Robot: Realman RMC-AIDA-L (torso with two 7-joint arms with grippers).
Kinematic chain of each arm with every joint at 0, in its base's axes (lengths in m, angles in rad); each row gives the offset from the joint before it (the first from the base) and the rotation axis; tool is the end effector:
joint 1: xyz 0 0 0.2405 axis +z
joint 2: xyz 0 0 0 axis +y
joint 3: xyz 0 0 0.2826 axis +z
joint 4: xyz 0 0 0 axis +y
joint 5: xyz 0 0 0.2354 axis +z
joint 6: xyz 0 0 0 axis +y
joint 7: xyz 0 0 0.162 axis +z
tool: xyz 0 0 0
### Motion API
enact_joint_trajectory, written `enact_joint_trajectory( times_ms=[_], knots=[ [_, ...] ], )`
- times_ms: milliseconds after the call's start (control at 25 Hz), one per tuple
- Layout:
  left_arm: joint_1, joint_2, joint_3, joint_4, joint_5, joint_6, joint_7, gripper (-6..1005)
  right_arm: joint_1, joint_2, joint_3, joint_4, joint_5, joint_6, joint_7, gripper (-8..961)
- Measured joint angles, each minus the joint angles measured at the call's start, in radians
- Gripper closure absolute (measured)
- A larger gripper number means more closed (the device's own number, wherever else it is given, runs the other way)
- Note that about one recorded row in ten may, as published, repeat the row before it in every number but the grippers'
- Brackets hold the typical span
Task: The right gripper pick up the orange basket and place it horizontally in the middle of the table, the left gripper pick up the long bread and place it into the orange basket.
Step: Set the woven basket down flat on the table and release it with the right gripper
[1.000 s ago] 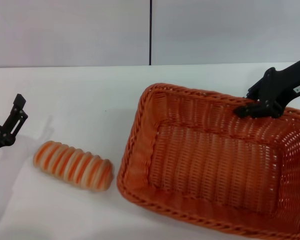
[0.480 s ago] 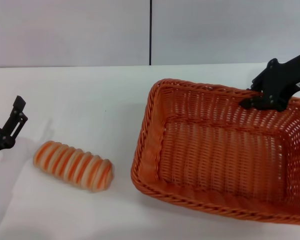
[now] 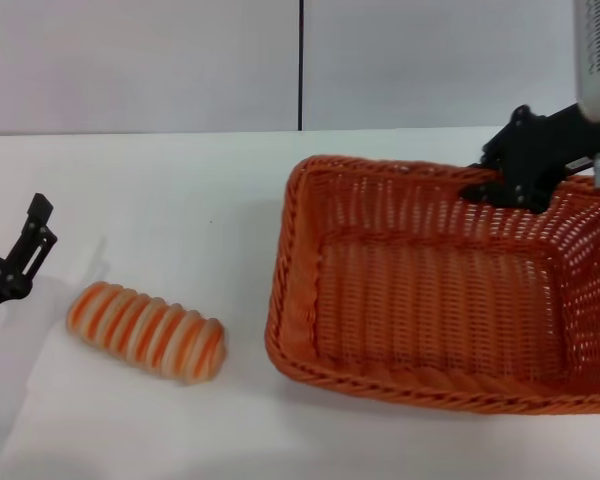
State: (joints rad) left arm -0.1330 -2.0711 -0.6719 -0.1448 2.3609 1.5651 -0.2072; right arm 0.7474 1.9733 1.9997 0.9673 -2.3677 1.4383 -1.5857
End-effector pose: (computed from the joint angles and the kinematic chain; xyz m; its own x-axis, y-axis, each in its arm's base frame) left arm -0.3893 0.2350 -0.0386 0.6681 -0.1471 0.7294 0.6937 -0.2313 -0.6821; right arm 0.2189 0.4478 -0.0023 0.9743 0.0209 0.2245 0.0709 -0.9736 -0.2169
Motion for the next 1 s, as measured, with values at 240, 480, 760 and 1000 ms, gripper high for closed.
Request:
enact_joint_trajectory(
  times_ms=[240, 480, 760, 1000],
  knots=[
    [0.004, 0.0, 0.0, -0.008, -0.001, -0.004, 0.0, 176, 0.003, 0.034, -0.002, -0.001, -0.007, -0.017, -0.05, 798],
    [0.01, 0.0, 0.0, -0.01, -0.002, -0.007, 0.0, 176, -0.017, 0.061, -0.074, 0.026, -0.037, -0.089, -0.068, 798],
    [0.015, 0.002, 0.0, -0.01, -0.002, -0.008, 0.0, 176, -0.063, 0.103, -0.138, 0.12, -0.121, -0.157, -0.043, 798],
    [0.016, 0.003, 0.0, -0.001, 0.0, -0.008, 0.0, 176, -0.157, 0.106, -0.334, 0.228, -0.12, -0.311, 0.018, 772]
  ],
)
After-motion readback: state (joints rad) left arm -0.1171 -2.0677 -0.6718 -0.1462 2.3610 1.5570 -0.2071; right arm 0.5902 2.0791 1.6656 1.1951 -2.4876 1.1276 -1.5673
